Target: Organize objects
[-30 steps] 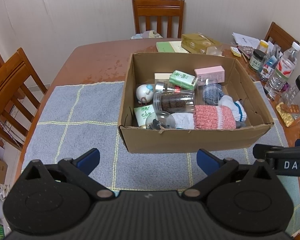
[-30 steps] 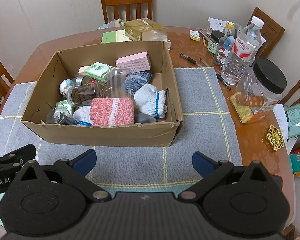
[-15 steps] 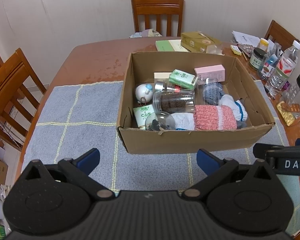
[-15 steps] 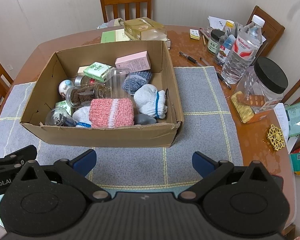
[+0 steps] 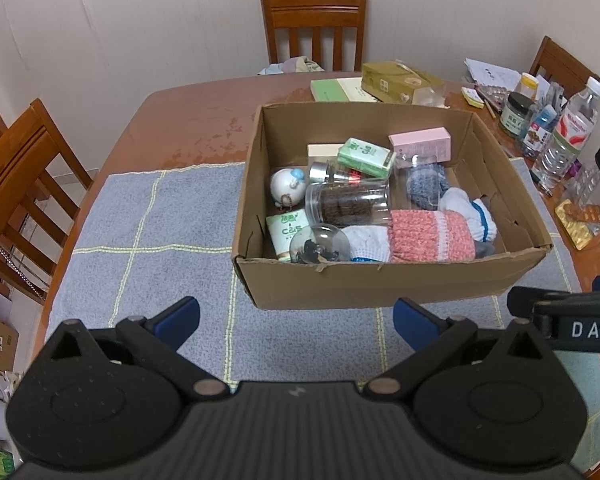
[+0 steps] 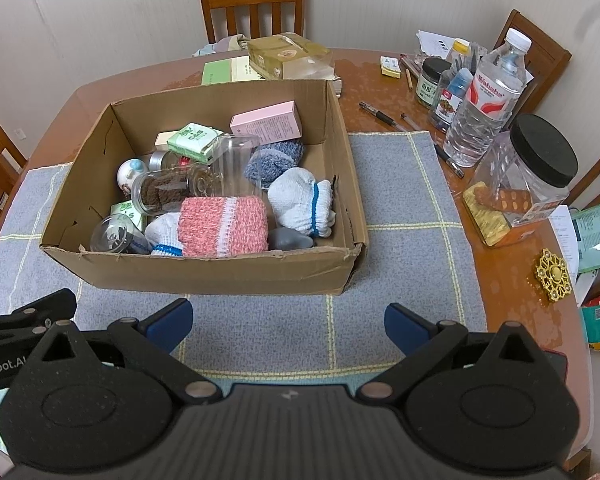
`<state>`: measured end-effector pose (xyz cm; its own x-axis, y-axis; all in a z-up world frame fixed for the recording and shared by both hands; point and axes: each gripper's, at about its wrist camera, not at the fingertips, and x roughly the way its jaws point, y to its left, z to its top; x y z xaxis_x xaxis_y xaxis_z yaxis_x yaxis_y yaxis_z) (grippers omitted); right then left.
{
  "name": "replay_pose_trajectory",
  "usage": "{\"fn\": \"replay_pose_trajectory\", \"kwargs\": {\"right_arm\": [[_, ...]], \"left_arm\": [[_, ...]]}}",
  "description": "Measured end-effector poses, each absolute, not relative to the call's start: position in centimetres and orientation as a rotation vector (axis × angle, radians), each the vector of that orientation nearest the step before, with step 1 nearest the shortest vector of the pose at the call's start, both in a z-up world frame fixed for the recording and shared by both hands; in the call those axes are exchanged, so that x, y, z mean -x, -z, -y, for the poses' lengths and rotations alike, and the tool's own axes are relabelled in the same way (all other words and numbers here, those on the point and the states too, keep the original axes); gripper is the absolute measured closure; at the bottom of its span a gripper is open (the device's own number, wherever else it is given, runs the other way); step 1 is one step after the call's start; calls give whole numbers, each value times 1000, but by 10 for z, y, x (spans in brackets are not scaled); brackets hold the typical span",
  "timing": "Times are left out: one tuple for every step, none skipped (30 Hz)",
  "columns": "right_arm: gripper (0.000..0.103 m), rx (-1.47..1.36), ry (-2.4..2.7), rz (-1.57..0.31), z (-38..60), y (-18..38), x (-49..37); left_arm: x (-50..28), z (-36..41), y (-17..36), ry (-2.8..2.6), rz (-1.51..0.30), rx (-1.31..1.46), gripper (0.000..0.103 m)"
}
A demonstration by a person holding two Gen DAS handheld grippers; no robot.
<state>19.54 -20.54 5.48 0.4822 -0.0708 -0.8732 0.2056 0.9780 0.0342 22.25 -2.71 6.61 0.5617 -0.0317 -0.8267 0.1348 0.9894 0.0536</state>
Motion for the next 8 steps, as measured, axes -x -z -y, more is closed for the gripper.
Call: {"fn": "replay_pose_trajectory", "kwargs": {"right_arm": [[0,-140,168,-1056,206,-55,-195],[0,-139,169,-1055,206,-55,-195],[0,-139,170,-1054,206,-55,-195],[0,-139,170,-1054,205,-55,-195],[0,-140,171,-1055,205,-55,-195],[0,-141,171,-1055,205,-55,-195],[0,-142,170,-1054,205,-55,-195],[0,-142,170,-1054,205,-55,-195]], "left_arm": [[-222,27,-66,98,-970,-115,1],[-223,27,-66,100,-970,-114,1],[-222,27,-66,100,-970,-115,1],[-222,27,-67,100,-970,-115,1],[-222,27,-67,100,-970,-114,1],[-222,27,-67,100,-970,-113,1],[-222,27,-67,99,-971,-114,1],[-222,27,-67,100,-972,-115,1]]}}
